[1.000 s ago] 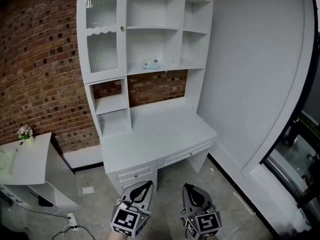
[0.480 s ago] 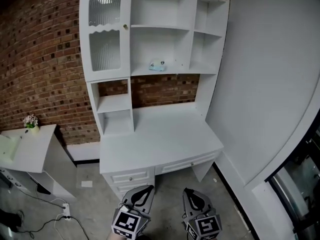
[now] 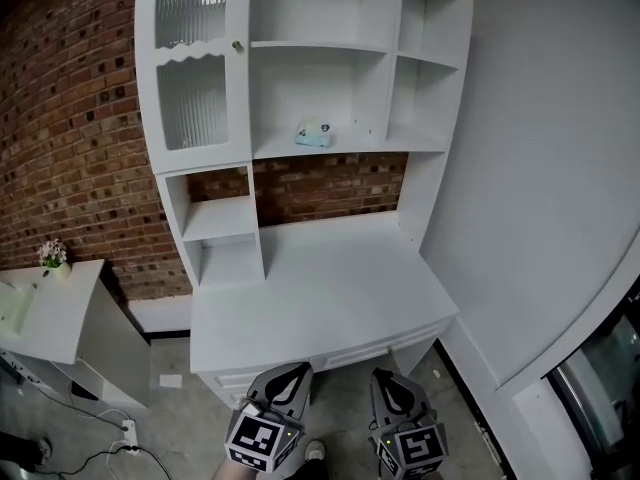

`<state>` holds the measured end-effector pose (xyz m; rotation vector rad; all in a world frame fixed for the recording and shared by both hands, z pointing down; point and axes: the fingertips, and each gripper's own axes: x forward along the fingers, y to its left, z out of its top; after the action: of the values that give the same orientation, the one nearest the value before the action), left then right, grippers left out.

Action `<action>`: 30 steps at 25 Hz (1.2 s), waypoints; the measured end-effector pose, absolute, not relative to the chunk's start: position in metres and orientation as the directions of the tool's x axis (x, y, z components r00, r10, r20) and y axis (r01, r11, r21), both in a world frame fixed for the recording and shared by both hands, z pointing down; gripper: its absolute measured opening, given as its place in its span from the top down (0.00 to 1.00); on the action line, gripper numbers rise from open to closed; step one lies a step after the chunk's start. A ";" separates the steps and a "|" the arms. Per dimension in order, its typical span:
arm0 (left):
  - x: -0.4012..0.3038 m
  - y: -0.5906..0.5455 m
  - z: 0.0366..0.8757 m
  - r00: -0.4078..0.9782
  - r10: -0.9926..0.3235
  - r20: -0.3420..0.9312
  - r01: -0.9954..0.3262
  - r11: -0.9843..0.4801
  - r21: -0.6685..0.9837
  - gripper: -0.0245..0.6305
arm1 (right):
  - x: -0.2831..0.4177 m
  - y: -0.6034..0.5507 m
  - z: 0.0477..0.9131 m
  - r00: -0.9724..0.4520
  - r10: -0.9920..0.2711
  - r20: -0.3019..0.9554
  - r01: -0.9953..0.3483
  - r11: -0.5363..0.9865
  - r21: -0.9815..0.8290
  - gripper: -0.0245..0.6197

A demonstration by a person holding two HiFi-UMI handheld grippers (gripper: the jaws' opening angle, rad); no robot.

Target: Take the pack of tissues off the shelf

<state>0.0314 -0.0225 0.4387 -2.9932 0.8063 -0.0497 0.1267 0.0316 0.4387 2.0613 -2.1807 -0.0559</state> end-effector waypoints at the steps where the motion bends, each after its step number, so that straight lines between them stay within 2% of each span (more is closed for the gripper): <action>1: 0.039 -0.036 0.437 0.865 -0.501 0.012 -0.500 -0.864 -0.051 0.94 | 0.134 0.019 0.437 -0.047 -0.996 0.074 -0.990 0.056 0.126 0.95; 9: 0.090 -0.162 0.408 0.855 -0.516 -0.048 -0.518 -0.852 -0.077 0.94 | 0.188 -0.109 0.412 -0.048 -0.997 0.054 -0.986 0.056 0.157 0.95; 17: 0.092 -0.256 0.399 0.802 -0.594 -0.057 -0.597 -0.799 -0.071 0.94 | 0.211 -0.210 0.398 -0.102 -0.994 0.034 -0.981 0.106 0.165 0.95; 30: 0.087 -0.346 0.398 0.632 -0.773 -0.048 -0.775 -0.629 -0.066 0.94 | 0.222 -0.340 0.383 -0.321 -0.947 -0.002 -0.933 0.316 0.172 0.95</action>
<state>0.0874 -0.3464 0.3977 -2.7646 1.3138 0.0237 0.2222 -0.3403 0.3828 1.7690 -2.4659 -0.2155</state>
